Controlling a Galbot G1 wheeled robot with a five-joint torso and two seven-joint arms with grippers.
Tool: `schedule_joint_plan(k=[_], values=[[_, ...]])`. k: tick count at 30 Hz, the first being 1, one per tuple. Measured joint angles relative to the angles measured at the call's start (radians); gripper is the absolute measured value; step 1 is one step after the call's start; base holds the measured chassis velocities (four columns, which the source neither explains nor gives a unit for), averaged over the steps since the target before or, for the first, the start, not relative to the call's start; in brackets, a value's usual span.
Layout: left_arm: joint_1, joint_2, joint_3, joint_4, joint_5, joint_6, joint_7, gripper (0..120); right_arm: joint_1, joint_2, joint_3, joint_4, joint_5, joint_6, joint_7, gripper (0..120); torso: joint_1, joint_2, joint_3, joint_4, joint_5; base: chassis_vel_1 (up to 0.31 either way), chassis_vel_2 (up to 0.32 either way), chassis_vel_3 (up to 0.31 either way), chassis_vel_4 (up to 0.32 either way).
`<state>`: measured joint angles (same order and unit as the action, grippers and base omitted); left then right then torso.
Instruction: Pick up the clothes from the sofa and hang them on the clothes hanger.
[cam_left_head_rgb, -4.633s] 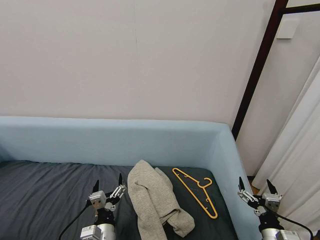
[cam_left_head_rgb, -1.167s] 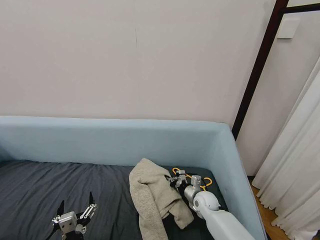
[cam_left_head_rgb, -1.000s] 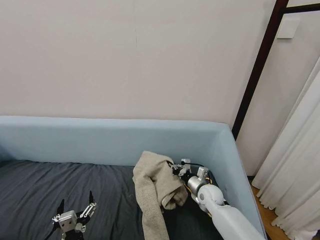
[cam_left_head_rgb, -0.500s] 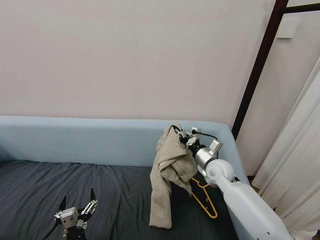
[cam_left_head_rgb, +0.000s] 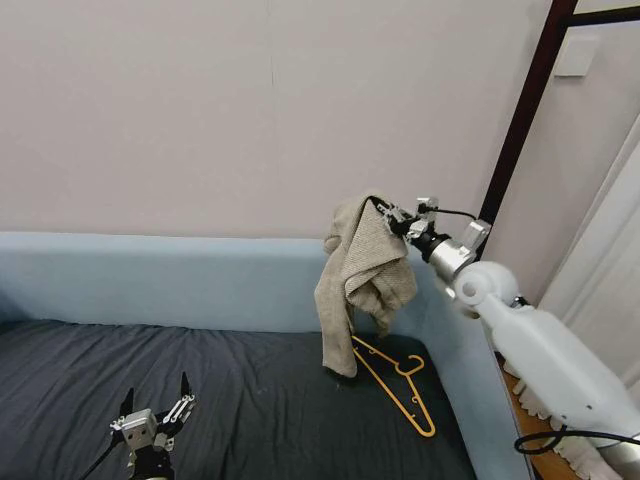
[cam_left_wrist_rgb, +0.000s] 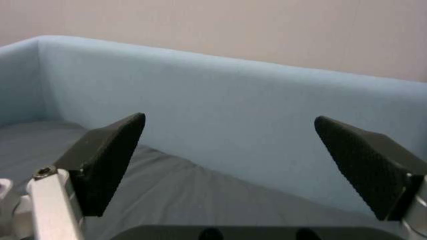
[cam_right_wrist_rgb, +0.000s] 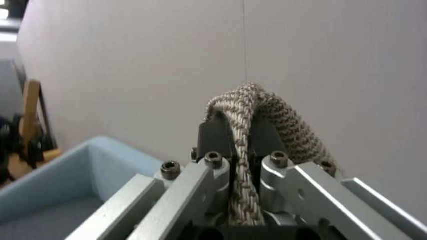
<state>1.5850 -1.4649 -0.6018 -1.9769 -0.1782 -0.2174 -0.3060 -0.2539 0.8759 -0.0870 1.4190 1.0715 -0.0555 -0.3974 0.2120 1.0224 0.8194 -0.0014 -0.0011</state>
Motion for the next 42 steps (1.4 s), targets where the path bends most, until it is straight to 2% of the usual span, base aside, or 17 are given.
schedule_joint_plan(k=[4,7,8,12,13,16,24,27,28,32,33,36,38,39,41,42], values=[[-0.001,-0.001,-0.001,0.0,-0.003,0.0,0.0,100,-0.051,-0.027,-0.012,-0.011,-0.043,0.012,-0.048,1,0.0,0.0,0.0,-0.0001,0.0002,0.0,0.0,0.0,0.0],[-0.003,0.005,-0.013,-0.001,-0.013,0.002,0.001,100,-0.236,-0.016,-0.022,0.052,-0.155,0.041,-0.052,1,0.0,0.0,0.0,-0.0003,0.0009,0.0,0.0,0.0,0.0],[-0.003,0.005,-0.013,-0.001,-0.013,0.002,0.001,100,-0.236,-0.016,-0.022,0.052,-0.155,0.041,-0.052,1,0.0,0.0,0.0,-0.0003,0.0009,0.0,0.0,0.0,0.0],[-0.001,0.01,-0.021,-0.005,-0.019,0.004,0.0,100,-0.416,0.041,-0.085,0.09,-0.316,0.1,-0.024,1,0.0,0.0,0.0,0.0004,0.0002,0.0,0.0,0.0,0.0],[-0.001,0.01,-0.021,-0.005,-0.019,0.004,0.0,100,-0.416,0.041,-0.085,0.09,-0.316,0.1,-0.024,1,0.0,0.0,0.0,0.0004,0.0002,0.0,0.0,0.0,0.0],[0.005,0.008,-0.021,-0.007,-0.019,0.004,0.0,100,-0.523,0.105,-0.137,0.049,-0.414,0.145,0.023,1,0.0,0.0,0.0,0.0003,0.0,0.0,0.0,0.0,0.0],[0.014,0.012,-0.028,-0.01,-0.022,0.001,-0.001,100,-0.671,0.162,-0.206,0.01,-0.511,0.163,0.155,1,0.0,0.0,0.0,0.0,0.0002,0.0,0.0,0.0,0.0],[0.013,0.01,-0.023,-0.01,-0.021,0.0,-0.001,100,-0.708,0.161,-0.221,0.04,-0.518,0.138,0.205,13,0.0,0.0,0.0,-0.0001,0.0002,0.0,0.0,0.0,0.0],[0.013,0.01,-0.023,-0.01,-0.021,0.0,-0.001,100,-0.708,0.161,-0.221,0.04,-0.518,0.138,0.205,13,0.0,0.0,0.0,-0.0001,0.0002,0.0,0.0,0.0,0.0],[0.01,0.006,-0.015,-0.009,-0.017,0.0,-0.002,100,-0.733,0.132,-0.221,0.146,-0.404,0.079,0.22,32,0.0,0.0,0.0,0.0,0.0001,0.0,0.0,0.0,0.0],[0.01,0.006,-0.015,-0.009,-0.017,0.0,-0.002,100,-0.733,0.132,-0.221,0.146,-0.404,0.079,0.22,32,0.0,0.0,0.0,0.0,0.0001,0.0,0.0,0.0,0.0],[0.009,0.005,-0.013,-0.009,-0.015,0.0,-0.001,100,-0.736,0.113,-0.212,0.208,-0.303,0.097,0.16,41,0.0,0.0,0.0,0.0002,0.0,0.0,0.0,0.0,0.0],[0.012,0.005,-0.014,-0.012,-0.015,0.0,-0.001,100,-0.726,0.102,-0.187,0.228,-0.227,0.154,0.033,52,0.0,0.0,0.0,0.0001,0.0003,0.0,0.0,0.0,0.0],[0.012,0.005,-0.014,-0.012,-0.015,0.0,-0.001,100,-0.726,0.102,-0.187,0.228,-0.227,0.154,0.033,52,0.0,0.0,0.0,0.0001,0.0003,0.0,0.0,0.0,0.0],[0.015,0.005,-0.015,-0.015,-0.015,-0.001,-0.001,100,-0.707,0.099,-0.165,0.236,-0.189,0.161,0.013,60,0.0,0.0,0.0,0.0001,0.0002,0.0,0.0,0.0,0.0],[0.017,0.005,-0.016,-0.017,-0.014,-0.001,-0.001,100,-0.69,0.1,-0.153,0.237,-0.171,0.155,0.047,67,0.0,0.0,0.0,0.0001,0.0002,0.0,0.0,0.0,0.0]])
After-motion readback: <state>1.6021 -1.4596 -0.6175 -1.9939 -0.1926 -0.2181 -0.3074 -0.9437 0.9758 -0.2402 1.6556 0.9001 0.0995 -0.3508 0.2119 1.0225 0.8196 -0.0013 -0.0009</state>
